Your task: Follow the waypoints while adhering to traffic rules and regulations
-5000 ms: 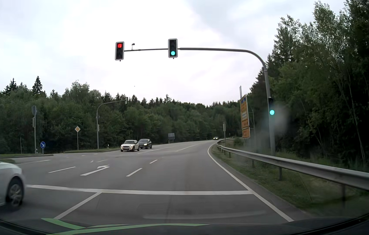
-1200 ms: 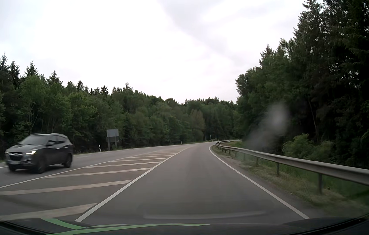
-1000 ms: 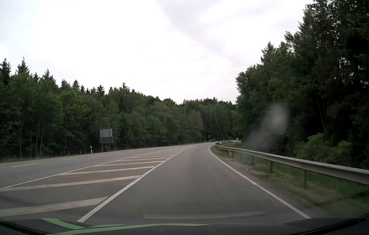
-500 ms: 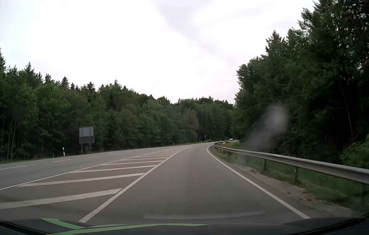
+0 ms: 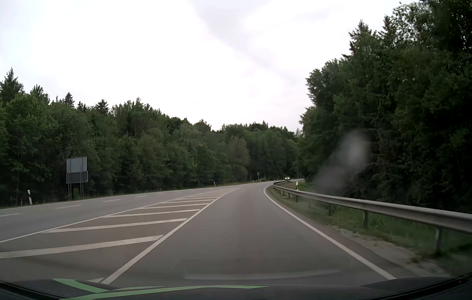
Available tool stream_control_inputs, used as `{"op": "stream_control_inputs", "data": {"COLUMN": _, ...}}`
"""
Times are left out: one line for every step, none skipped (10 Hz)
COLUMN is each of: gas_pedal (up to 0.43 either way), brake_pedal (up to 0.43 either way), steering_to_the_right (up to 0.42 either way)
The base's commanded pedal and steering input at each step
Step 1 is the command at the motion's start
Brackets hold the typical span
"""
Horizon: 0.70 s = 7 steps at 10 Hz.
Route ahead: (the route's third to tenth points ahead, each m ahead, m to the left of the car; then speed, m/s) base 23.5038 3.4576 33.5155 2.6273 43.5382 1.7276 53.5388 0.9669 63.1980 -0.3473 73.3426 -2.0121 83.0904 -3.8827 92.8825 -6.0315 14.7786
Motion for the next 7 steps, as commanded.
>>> {"op": "stream_control_inputs", "data": {"gas_pedal": 0.177, "brake_pedal": 0.0, "steering_to_the_right": 0.009}}
{"op": "stream_control_inputs", "data": {"gas_pedal": 0.177, "brake_pedal": 0.0, "steering_to_the_right": 0.009}}
{"op": "stream_control_inputs", "data": {"gas_pedal": 0.177, "brake_pedal": 0.0, "steering_to_the_right": 0.008}}
{"op": "stream_control_inputs", "data": {"gas_pedal": 0.177, "brake_pedal": 0.0, "steering_to_the_right": 0.007}}
{"op": "stream_control_inputs", "data": {"gas_pedal": 0.177, "brake_pedal": 0.0, "steering_to_the_right": 0.007}}
{"op": "stream_control_inputs", "data": {"gas_pedal": 0.177, "brake_pedal": 0.0, "steering_to_the_right": 0.007}}
{"op": "stream_control_inputs", "data": {"gas_pedal": 0.177, "brake_pedal": 0.0, "steering_to_the_right": 0.007}}
